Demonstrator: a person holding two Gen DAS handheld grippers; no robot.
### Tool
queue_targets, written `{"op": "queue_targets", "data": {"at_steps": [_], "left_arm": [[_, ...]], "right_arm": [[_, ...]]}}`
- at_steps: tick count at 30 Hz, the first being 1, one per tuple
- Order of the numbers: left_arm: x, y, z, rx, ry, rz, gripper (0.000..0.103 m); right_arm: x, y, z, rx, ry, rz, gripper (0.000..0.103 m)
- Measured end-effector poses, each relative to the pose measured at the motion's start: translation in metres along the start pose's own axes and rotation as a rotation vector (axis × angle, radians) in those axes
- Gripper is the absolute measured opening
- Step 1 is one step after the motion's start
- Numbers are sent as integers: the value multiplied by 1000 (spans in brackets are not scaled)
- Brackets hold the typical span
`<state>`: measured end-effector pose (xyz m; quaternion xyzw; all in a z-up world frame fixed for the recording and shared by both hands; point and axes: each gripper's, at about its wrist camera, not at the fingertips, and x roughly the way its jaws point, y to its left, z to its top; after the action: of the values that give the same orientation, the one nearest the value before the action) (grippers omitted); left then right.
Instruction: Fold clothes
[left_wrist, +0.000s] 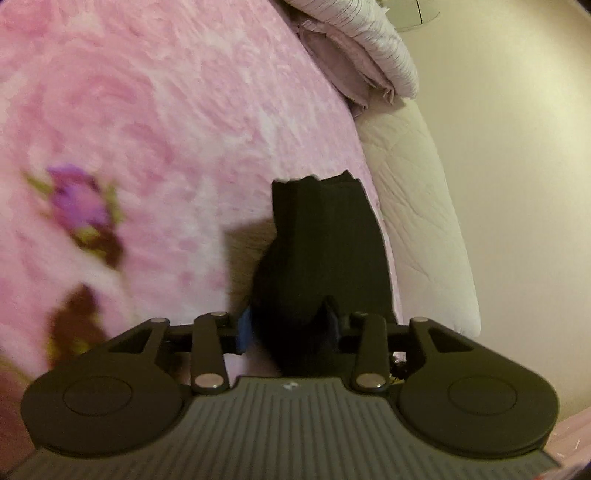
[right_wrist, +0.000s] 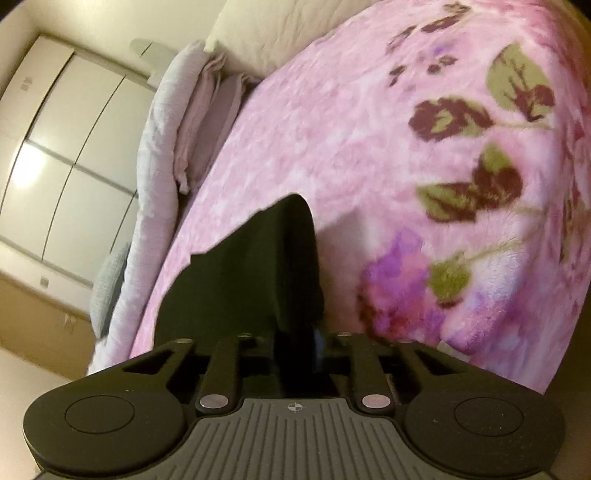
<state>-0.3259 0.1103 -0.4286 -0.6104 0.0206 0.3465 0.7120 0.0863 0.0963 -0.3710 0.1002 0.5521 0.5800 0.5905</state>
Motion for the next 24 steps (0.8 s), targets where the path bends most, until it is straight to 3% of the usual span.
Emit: {"op": "queue_targets", "data": {"at_steps": [6,10,12,15,18,20,23,24], "left_arm": [[-33,-19,24,251,10,79,36],[-32,-63,52,496,14,58,39],[-9,-84,66,591,128,59,40],[18,-96,65,654,275,71,38],[10,-83,47,642,299,95,38],[-5,-64,41,522,269,82,38],[-27,-35,34,333,217,58,39],[-28,-29,32,279,207,46,41]], "right_arm": [[-31,-20,9,21,-48,34,38],[-39,-13,18,-27,-40,18,38],[-43,-10,22,-51,-20,7,38],[-52,-9,18,-68,11,-27,38],[-59,-8,4,-47,33,-12,38],[-69,-13,-12,30,-6,42,38],[-82,-21,-36,144,-67,67,78],[-85,-23,-44,168,-85,61,79]]}}
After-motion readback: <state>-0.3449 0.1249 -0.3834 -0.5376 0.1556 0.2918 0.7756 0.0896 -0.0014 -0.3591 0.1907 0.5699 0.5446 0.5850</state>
